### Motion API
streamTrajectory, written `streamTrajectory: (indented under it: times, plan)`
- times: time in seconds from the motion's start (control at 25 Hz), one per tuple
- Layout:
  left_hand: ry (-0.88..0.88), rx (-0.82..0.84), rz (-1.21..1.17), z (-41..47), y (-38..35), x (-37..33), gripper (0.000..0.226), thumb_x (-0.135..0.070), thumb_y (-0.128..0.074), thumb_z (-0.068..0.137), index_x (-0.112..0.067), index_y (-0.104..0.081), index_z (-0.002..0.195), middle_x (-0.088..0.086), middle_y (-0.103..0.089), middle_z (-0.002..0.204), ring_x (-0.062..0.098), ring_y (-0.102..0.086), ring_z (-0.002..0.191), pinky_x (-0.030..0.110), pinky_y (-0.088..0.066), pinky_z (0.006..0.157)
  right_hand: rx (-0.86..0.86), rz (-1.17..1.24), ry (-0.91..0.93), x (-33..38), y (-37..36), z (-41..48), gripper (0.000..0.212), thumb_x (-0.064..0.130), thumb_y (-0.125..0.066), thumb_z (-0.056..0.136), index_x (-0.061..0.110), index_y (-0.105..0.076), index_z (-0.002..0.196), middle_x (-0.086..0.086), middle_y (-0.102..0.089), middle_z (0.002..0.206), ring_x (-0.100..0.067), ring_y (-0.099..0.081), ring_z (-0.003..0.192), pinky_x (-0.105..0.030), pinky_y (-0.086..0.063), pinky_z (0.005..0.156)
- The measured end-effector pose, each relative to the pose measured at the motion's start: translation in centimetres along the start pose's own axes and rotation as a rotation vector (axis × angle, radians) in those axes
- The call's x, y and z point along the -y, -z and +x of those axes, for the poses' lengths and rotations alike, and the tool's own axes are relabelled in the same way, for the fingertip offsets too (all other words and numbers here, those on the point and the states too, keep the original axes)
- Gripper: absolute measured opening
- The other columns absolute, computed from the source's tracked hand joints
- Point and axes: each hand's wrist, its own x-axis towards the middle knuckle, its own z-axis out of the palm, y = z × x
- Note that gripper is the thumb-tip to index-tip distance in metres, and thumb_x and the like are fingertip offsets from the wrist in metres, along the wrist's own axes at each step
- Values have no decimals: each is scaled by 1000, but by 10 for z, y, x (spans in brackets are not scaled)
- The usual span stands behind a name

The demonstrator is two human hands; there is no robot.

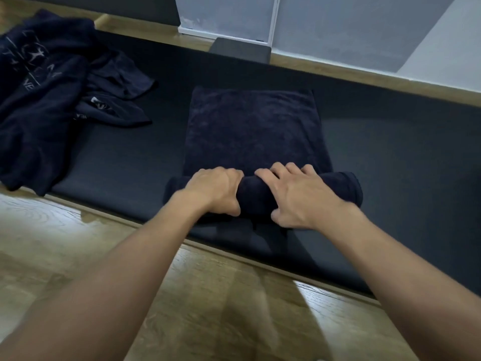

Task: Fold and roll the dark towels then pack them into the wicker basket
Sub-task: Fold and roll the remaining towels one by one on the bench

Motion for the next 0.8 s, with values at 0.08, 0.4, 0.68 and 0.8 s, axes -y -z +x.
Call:
streamTrajectory:
  times: [0.08,0.4,0.68,0.8]
  plan:
    - [41,165,-81,13,16,4,44,-29,-79,63,-26,-50,96,-6,-60,91,17,-58,82,31,-41,64,-75,-144,-6,6,-8,-7,94,45,-66,75,23,-15,150,-3,-42,138,-27,-46,120,-45,-35,97]
    - [98,-554,445,-28,-46,-24,77,-46,-84,59,-16,-46,118,6,-60,98,26,-57,87,42,-39,78,321,328,-95,-9,28,39,34,20,-69,62,28,-56,92,6,-59,85,-20,-59,82,-31,-45,62]
    - [-26,48,13,17,11,4,57,-46,-80,60,-25,-46,101,-4,-62,101,20,-59,88,33,-44,68,-24,-100,-47,1,-4,6,105,43,-73,69,26,-11,152,-3,-40,141,-27,-44,124,-46,-30,105]
    - [44,127,-7,20,23,-4,68,-48,-85,57,-27,-45,107,-5,-59,111,21,-57,100,37,-45,81,-262,-193,-83,6,-24,7,97,44,-80,62,22,-33,144,-4,-57,120,-27,-55,105,-44,-36,95]
